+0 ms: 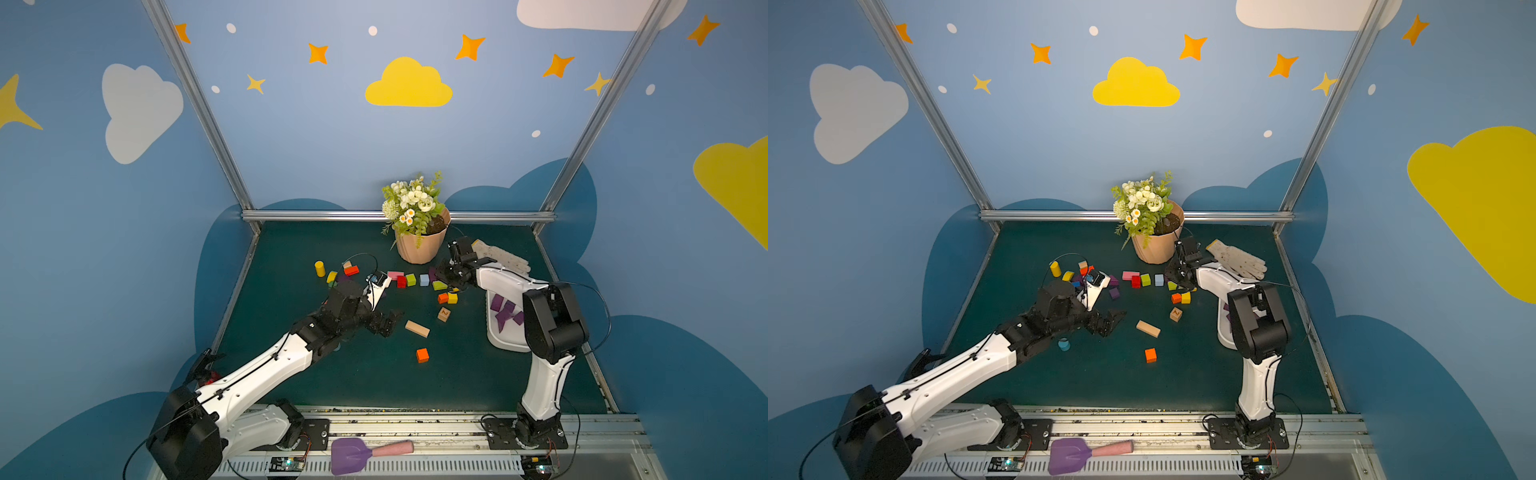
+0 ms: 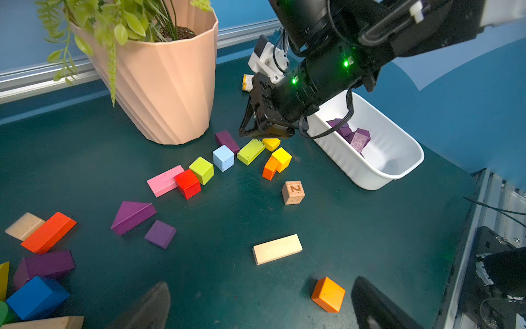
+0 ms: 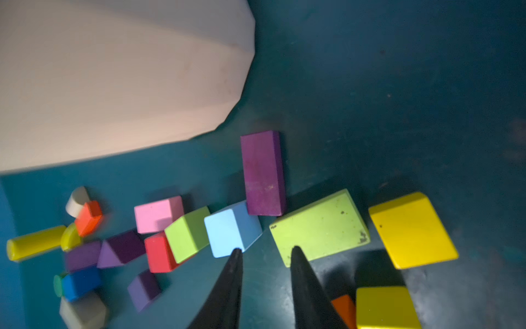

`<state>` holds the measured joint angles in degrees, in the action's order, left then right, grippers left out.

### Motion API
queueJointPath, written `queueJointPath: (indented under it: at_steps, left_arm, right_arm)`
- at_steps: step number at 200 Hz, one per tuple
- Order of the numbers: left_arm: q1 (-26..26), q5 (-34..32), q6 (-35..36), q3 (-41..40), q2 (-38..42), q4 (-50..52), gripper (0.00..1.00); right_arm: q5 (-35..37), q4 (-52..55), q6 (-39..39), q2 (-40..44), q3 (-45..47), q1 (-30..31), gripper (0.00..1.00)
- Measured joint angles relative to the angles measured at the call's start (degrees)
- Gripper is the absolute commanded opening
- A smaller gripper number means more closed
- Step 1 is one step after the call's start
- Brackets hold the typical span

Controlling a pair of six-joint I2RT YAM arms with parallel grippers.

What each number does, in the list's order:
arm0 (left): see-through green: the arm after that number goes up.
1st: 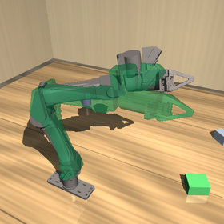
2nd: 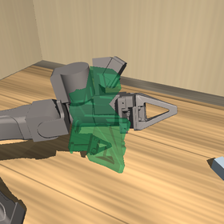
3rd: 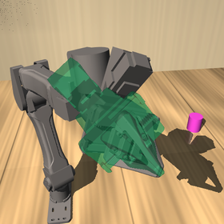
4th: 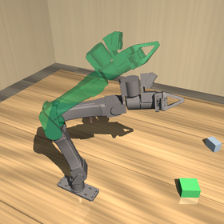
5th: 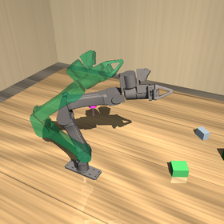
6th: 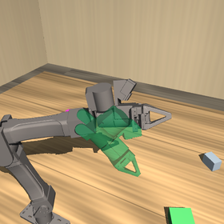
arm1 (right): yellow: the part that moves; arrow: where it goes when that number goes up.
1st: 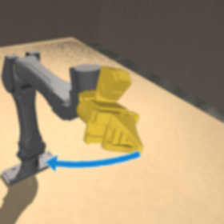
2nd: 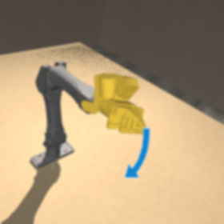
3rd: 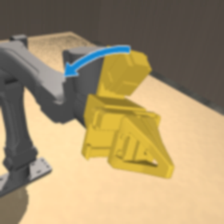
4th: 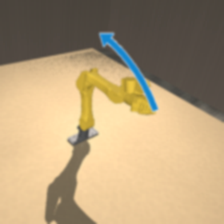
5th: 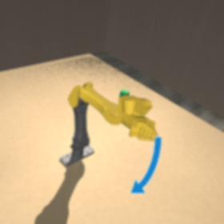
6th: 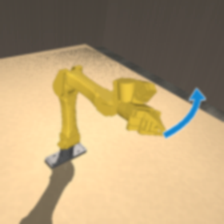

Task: Pick purple bricks into the storage bin
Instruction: Adjust the building block at the center of the board, then pick up the building block from the center of the board.

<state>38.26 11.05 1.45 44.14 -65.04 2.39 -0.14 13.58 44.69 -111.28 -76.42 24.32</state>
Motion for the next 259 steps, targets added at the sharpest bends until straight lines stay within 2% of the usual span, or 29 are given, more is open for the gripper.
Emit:
queueJointPath:
  at_steps: [60, 147, 259]
  left_arm:
    - [0.00, -0.02, 0.00, 0.00, 0.00, 0.00, 1.00]
    - [0.00, -0.02, 0.02, 0.00, 0.02, 0.00, 1.00]
    - [0.00, -0.02, 0.00, 0.00, 0.04, 0.00, 1.00]
  right_arm:
    - [2.91, -5.99, -1.27, -3.32, 0.02, 1.40, 0.45]
    - [5.64, -7.65, -3.41, -7.76, -2.71, 1.97, 0.50]
    - [14.19, -1.18, -3.78, -10.86, -8.00, 3.61, 0.46]
